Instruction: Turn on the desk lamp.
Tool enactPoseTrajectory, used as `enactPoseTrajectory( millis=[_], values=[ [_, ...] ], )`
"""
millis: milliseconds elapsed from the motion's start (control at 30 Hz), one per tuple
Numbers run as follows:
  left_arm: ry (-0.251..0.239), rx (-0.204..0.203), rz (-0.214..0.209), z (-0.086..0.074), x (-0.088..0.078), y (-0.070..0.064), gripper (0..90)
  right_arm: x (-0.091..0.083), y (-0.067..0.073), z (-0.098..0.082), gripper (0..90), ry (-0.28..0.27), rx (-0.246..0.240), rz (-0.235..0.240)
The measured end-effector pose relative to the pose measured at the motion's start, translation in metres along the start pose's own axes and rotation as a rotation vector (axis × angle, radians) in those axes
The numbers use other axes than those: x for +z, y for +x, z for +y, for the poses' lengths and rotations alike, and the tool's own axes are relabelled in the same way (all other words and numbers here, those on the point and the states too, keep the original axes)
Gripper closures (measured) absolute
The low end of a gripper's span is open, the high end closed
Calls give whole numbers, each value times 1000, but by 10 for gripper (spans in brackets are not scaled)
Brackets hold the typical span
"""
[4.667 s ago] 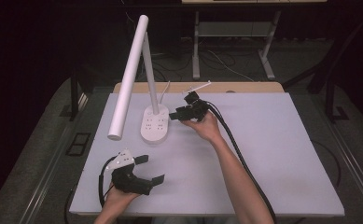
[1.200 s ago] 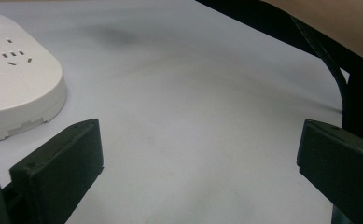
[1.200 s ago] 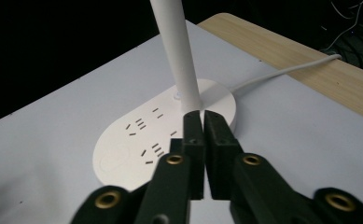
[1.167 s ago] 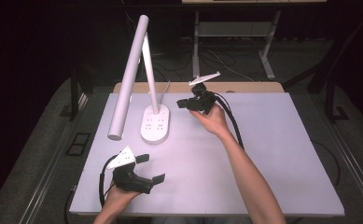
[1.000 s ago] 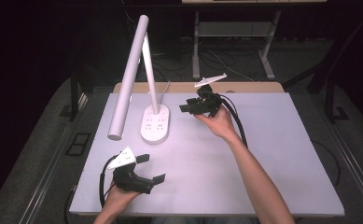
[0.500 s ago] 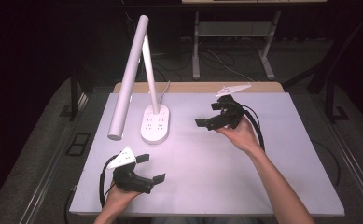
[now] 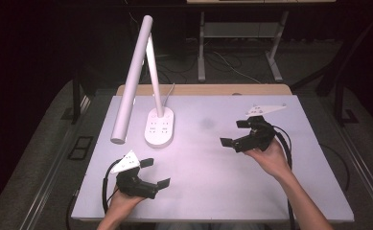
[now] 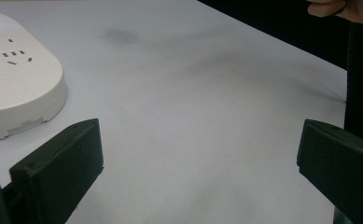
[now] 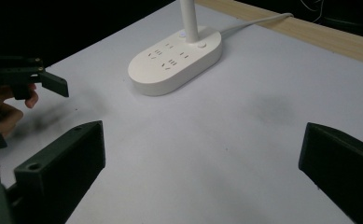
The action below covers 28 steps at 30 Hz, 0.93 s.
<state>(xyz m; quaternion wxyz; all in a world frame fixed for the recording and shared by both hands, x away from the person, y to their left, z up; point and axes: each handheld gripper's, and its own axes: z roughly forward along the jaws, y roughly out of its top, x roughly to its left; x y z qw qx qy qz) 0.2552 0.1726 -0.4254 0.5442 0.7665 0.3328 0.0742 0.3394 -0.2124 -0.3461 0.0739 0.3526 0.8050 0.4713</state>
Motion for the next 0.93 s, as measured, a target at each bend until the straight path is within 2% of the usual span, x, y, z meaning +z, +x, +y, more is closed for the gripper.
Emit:
enactPoseTrajectory(
  millis=[100, 367, 667, 867, 933],
  values=[
    [4, 0, 0, 0, 0, 0, 0, -8, 1, -10, 2, 0, 4, 5],
    [8, 2, 0, 0, 1, -1, 0, -29, 0, -43, 2, -5, 28, -22],
    [9, 2, 7, 0, 0, 0, 0, -53, -2, -84, 2, -42, 96, -58],
    [9, 1, 10, 0, 1, -1, 0, -59, 0, -108, 2, -68, 156, -78],
    [11, 2, 9, 0, 0, 0, 0, -61, 1, -113, 2, -64, 159, -87]
  ],
)
